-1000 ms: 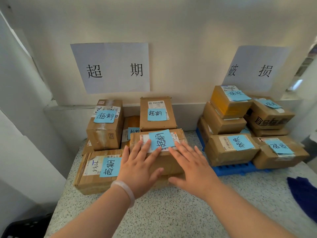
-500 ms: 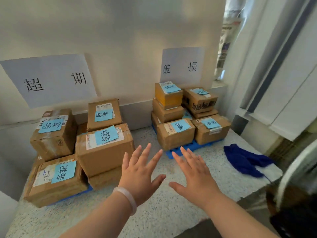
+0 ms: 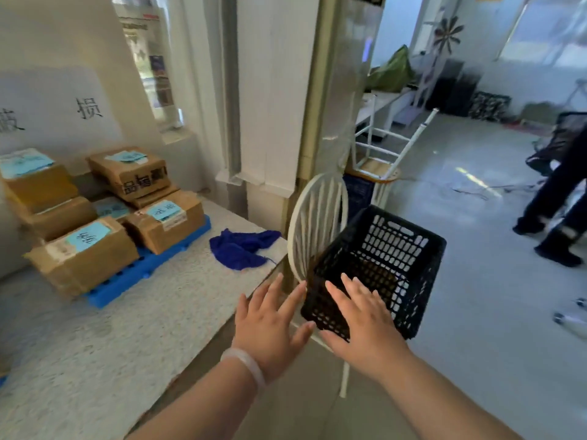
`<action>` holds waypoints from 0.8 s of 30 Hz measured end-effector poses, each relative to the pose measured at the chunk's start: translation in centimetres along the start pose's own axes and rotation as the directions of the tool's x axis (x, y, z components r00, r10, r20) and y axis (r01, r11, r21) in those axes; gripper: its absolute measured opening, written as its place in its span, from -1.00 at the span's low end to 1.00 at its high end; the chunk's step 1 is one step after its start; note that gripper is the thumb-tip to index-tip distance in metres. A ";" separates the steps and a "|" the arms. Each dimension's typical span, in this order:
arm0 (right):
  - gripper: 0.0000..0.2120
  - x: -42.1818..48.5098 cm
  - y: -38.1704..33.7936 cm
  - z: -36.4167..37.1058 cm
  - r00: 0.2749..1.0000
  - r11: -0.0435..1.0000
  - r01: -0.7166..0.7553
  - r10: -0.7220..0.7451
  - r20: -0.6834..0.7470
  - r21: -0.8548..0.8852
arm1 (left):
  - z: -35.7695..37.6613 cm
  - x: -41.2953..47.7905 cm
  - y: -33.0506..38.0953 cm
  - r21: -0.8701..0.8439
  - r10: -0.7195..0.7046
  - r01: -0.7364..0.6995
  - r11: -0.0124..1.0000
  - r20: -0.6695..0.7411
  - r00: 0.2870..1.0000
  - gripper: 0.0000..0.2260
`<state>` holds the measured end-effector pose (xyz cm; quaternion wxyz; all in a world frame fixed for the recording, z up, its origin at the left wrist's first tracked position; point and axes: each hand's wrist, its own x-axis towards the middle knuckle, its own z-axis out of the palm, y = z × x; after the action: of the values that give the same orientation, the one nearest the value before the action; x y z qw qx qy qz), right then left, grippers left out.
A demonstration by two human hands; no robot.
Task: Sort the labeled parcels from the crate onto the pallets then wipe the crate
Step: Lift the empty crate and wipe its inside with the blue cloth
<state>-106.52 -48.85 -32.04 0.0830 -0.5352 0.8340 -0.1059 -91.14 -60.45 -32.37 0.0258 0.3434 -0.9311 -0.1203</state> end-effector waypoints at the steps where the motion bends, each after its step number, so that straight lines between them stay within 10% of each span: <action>1: -0.25 -0.8 1.9 -0.2 0.999 0.999 -0.053 0.053 0.001 0.011 | 0.8 0.6 1.7 -0.006 0.034 -0.034 0.999 0.013 0.999 -0.39; 24: -0.23 16.4 23.8 -3.2 0.960 0.961 -0.270 0.274 0.066 -0.066 | 8.0 26.7 12.8 -0.040 0.055 -0.047 0.998 0.210 0.976 -0.38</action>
<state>-134.98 -53.86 -35.71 0.1125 -0.4213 0.8985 -0.0500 -120.65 -66.67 -38.01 -0.0642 0.3041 -0.9349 -0.1714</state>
